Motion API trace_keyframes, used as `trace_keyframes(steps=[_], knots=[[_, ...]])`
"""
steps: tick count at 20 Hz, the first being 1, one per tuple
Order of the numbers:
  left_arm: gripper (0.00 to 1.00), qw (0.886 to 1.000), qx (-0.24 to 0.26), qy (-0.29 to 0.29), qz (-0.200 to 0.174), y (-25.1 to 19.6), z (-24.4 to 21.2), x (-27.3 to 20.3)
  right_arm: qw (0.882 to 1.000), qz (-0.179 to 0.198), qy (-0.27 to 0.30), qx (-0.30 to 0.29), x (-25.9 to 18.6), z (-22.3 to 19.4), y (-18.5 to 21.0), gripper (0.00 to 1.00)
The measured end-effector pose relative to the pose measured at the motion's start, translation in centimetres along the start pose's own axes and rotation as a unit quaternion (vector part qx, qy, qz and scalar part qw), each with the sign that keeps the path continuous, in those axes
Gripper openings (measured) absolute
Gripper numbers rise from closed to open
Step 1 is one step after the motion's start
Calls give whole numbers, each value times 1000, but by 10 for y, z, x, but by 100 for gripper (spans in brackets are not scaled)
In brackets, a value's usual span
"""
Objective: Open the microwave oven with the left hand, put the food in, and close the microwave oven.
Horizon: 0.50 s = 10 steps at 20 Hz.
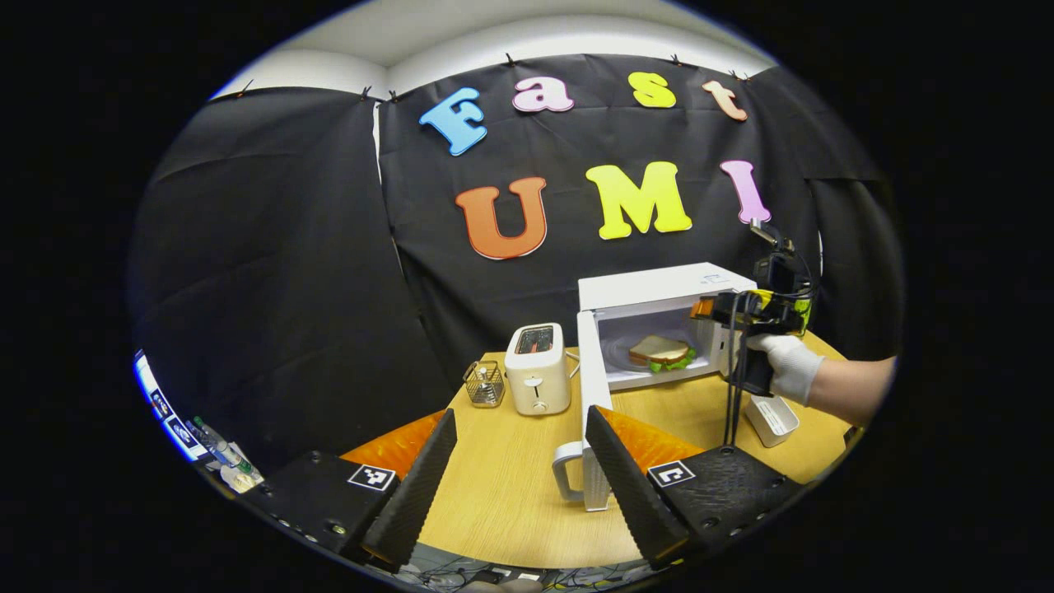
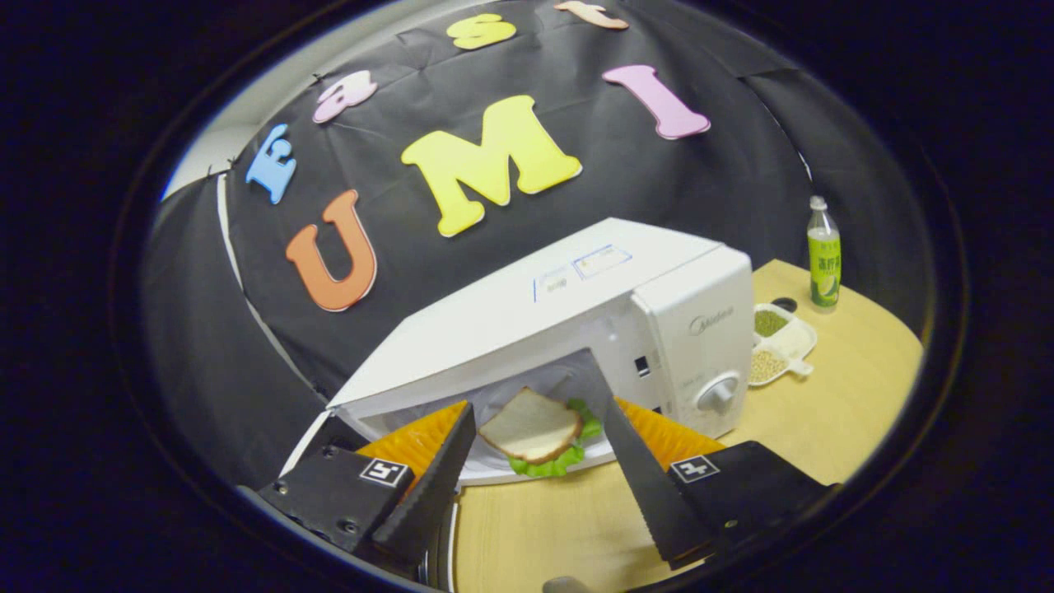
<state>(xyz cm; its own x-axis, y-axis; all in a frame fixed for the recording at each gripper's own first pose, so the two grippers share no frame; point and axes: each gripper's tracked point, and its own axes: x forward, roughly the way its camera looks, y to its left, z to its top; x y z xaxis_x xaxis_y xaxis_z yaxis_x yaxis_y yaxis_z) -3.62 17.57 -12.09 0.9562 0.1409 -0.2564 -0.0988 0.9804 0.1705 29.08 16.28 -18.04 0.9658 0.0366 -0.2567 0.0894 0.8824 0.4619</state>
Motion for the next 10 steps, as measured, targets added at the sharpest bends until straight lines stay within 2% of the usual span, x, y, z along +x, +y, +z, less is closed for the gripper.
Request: trace_keyframes(steps=[1, 2, 4, 5, 6, 7, 8, 9, 10], knots=[[95, 1000, -4, -8, -1, -1, 4, 3, 1000, 2, -3, -16, -15, 9, -6, 91], [95, 1000, -9, -14, -4, -3, 6, 4, 999, 3, -7, -32, -31, 19, -13, 90], [95, 1000, -16, -25, -5, -5, 9, 6, 998, 5, -16, -57, -64, 38, -27, 90], [95, 999, -19, -29, -9, -7, 10, 7, 998, 12, -17, -62, -79, 44, -30, 100], [95, 999, -23, -34, -10, -8, 13, 10, 997, 13, -18, -69, -96, 49, -37, 91], [95, 999, -25, -37, -13, -8, 15, 13, 997, 11, -17, -76, -110, 53, -44, 100], [95, 999, -27, -42, -13, -9, 17, 15, 996, 10, -15, -83, -125, 57, -50, 100], [95, 998, -29, -45, -14, -9, 18, 17, 995, 5, -17, -94, -138, 61, -58, 90], [95, 998, -30, -49, -16, -10, 20, 19, 995, 3, -18, -103, -152, 61, -72, 100]])
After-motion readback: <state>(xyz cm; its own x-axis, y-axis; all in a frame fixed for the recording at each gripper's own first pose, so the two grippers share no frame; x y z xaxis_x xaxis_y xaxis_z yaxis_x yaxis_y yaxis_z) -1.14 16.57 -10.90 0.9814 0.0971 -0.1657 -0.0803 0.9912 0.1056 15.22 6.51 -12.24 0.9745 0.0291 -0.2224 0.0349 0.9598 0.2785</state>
